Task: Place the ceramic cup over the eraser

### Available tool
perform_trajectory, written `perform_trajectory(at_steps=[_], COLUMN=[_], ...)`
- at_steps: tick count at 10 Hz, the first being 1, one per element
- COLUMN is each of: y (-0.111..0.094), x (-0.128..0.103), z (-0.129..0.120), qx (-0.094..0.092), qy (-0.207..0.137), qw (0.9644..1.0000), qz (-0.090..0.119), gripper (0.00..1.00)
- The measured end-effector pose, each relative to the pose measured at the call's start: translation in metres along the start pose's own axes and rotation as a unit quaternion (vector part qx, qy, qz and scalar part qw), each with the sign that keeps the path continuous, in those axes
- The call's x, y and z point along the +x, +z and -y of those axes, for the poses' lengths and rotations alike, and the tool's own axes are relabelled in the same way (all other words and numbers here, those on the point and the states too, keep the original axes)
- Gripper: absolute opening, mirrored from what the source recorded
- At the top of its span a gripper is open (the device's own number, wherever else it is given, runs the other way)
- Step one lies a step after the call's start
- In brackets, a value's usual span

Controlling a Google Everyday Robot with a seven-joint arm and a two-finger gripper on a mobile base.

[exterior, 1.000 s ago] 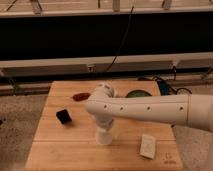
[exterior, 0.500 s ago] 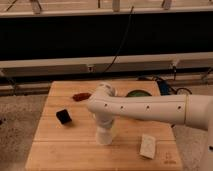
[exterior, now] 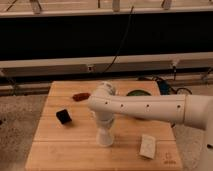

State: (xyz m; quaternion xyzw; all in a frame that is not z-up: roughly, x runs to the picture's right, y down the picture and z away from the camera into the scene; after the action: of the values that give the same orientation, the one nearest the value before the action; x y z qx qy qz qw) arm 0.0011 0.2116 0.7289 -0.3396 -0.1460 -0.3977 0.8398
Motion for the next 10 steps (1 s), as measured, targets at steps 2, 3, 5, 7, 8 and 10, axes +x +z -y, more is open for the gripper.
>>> perform_trajectory(at_steps=[2,3,5,7,8,10], y=[-0.006,-0.01,-0.032,-0.054,-0.07,-0.091], x=[0.004,0.006,0.011,0.009,0.002,-0.009], z=[-0.001,-0.001,0.002,0.013,0.025,0.049], qx=[-0.001,0.0,0.006,0.015,0.027,0.041], qy=[0.013,0.017,0.023,0.017,0.007,-0.015], qw=[0.9999,0.9998,0.9997,0.9997,0.9996,0.999], qz=[0.011,0.013,0.008,0.004,0.004,0.006], gripper=[0.0,0.0,0.0,0.0,0.0,0.0])
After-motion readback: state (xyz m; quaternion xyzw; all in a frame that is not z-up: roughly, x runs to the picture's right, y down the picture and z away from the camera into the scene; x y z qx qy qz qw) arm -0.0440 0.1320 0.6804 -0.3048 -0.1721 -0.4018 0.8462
